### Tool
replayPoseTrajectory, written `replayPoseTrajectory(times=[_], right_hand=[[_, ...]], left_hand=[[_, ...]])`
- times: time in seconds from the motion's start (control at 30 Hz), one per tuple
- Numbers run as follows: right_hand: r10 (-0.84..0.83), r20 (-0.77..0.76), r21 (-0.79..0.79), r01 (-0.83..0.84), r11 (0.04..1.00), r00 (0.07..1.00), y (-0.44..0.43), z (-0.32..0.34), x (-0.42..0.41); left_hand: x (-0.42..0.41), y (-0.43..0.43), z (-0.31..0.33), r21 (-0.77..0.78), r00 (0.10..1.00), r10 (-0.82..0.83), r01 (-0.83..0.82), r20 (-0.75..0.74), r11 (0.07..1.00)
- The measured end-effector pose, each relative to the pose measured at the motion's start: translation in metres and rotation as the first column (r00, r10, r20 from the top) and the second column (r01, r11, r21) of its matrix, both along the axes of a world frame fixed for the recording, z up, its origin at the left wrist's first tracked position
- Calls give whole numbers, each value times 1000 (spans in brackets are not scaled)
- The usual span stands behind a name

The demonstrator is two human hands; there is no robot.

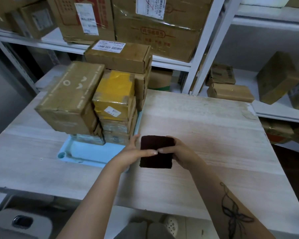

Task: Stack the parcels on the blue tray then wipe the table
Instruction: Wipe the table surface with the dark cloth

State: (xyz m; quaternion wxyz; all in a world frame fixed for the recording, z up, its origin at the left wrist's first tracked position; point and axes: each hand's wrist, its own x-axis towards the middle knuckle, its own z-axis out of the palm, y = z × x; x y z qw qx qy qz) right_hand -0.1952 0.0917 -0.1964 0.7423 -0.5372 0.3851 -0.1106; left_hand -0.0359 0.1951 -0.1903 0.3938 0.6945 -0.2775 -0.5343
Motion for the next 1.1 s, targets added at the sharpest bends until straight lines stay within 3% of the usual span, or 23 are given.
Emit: replayPoseTrajectory(times=[0.07, 0.17, 0.33, 0.43, 0.53, 0.67, 0.87, 1.0, 1.1], right_hand=[[-47, 71, 160, 35, 987, 996, 15, -3, 12], [-146, 91, 306, 112, 946, 985, 40, -10, 35], [-175, -39, 310, 178, 934, 984, 74, -22, 81], [-238, -127, 192, 259, 947, 963, 83, -37, 108], [-283, -261, -59, 278, 959, 923, 86, -46, 127], [-277, -369, -278, 179, 944, 887, 90, -48, 139], [-269, -454, -424, 60, 904, 850, 96, -55, 140], [-296, -612, -630, -225, 743, 733, 101, -57, 139], [-329, -600, -719, -312, 621, 729, 105, -52, 135]], left_hand=[[7, 16, -2, -4, 985, -93, 93, -144, 996], [20, 36, -6, 31, 961, 43, -36, -275, 999], [51, 61, -22, 138, 935, 277, -251, -222, 958], [68, 67, -30, 135, 927, 356, -341, -114, 930], [85, 67, -32, 160, 921, 389, -380, -28, 911], [100, 61, -40, 196, 947, 221, -269, 234, 943], [106, 53, -59, 267, 891, -43, -88, 451, 960], [109, 54, -64, 282, 864, -65, -91, 499, 955], [111, 53, -64, 288, 875, -47, -108, 482, 951]])
